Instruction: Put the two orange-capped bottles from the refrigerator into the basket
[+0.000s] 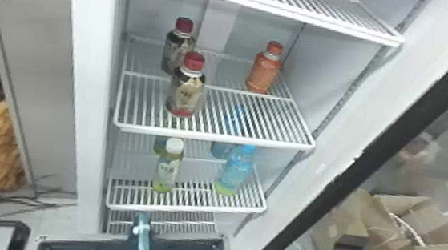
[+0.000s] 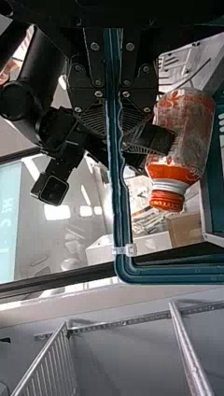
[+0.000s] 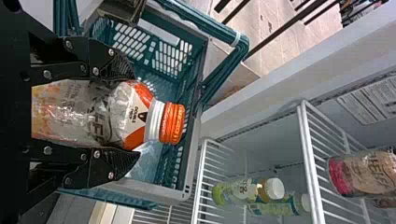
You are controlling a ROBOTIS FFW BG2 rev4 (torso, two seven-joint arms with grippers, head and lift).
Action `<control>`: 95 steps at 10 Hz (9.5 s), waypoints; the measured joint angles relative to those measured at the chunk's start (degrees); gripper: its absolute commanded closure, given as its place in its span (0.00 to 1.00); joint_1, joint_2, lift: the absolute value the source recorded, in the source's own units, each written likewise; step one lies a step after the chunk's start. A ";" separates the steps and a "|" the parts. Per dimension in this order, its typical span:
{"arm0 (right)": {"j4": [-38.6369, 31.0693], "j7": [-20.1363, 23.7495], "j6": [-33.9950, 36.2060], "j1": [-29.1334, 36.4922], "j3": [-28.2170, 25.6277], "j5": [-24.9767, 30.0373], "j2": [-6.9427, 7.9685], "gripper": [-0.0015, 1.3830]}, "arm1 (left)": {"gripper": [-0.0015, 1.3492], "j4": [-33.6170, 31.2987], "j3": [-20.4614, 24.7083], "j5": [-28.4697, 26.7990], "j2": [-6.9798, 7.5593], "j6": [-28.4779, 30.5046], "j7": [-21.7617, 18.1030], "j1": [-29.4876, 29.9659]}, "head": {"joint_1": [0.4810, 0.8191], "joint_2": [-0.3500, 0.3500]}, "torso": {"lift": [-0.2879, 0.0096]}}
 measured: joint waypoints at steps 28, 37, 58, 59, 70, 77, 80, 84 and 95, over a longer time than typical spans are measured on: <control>70.47 -14.65 -75.15 -50.30 4.74 9.85 -2.32 0.03 | 0.89 0.01 0.22 0.23 -0.05 -0.25 0.06 -0.16 | 0.63 0.00 | 0.83; 86.91 -18.67 -78.11 -62.97 7.36 11.65 -2.53 0.03 | 0.89 0.01 0.47 0.23 -0.04 -0.37 0.07 0.00 | 0.63 0.00 | 0.83; 62.91 -16.88 -72.61 -48.52 8.71 7.22 -2.34 0.57 | 0.89 0.06 0.80 0.35 -0.11 -0.40 0.07 0.42 | 0.63 0.00 | 0.83; 56.69 -16.33 -70.90 -44.22 8.27 6.49 -2.09 0.57 | 0.89 0.05 0.83 0.35 -0.12 -0.40 0.07 0.43 | 0.63 0.00 | 0.83; 12.73 -6.26 -35.31 -9.59 4.72 -0.50 1.44 0.57 | 0.89 0.04 0.94 0.35 -0.21 -0.40 -0.01 0.68 | 0.63 0.00 | 0.83; 9.11 1.76 -6.34 -9.87 4.50 -2.76 -1.00 0.57 | 0.89 0.12 0.38 -0.05 0.13 -0.12 0.07 0.00 | 0.63 0.00 | 0.83; 6.75 3.02 5.41 -11.46 4.23 -1.71 -2.15 0.57 | 0.89 0.12 0.38 -0.22 0.05 -0.12 0.15 0.00 | 0.63 0.00 | 0.83; 14.59 5.15 8.05 -15.56 7.93 -2.68 -2.81 0.33 | 0.89 0.12 0.39 -0.23 -0.04 -0.11 0.15 0.00 | 0.63 0.00 | 0.83; 13.29 2.51 -8.85 -12.22 5.27 0.89 -1.37 0.08 | 0.89 0.12 0.72 -0.14 -0.13 -0.12 0.06 0.22 | 0.63 0.00 | 0.83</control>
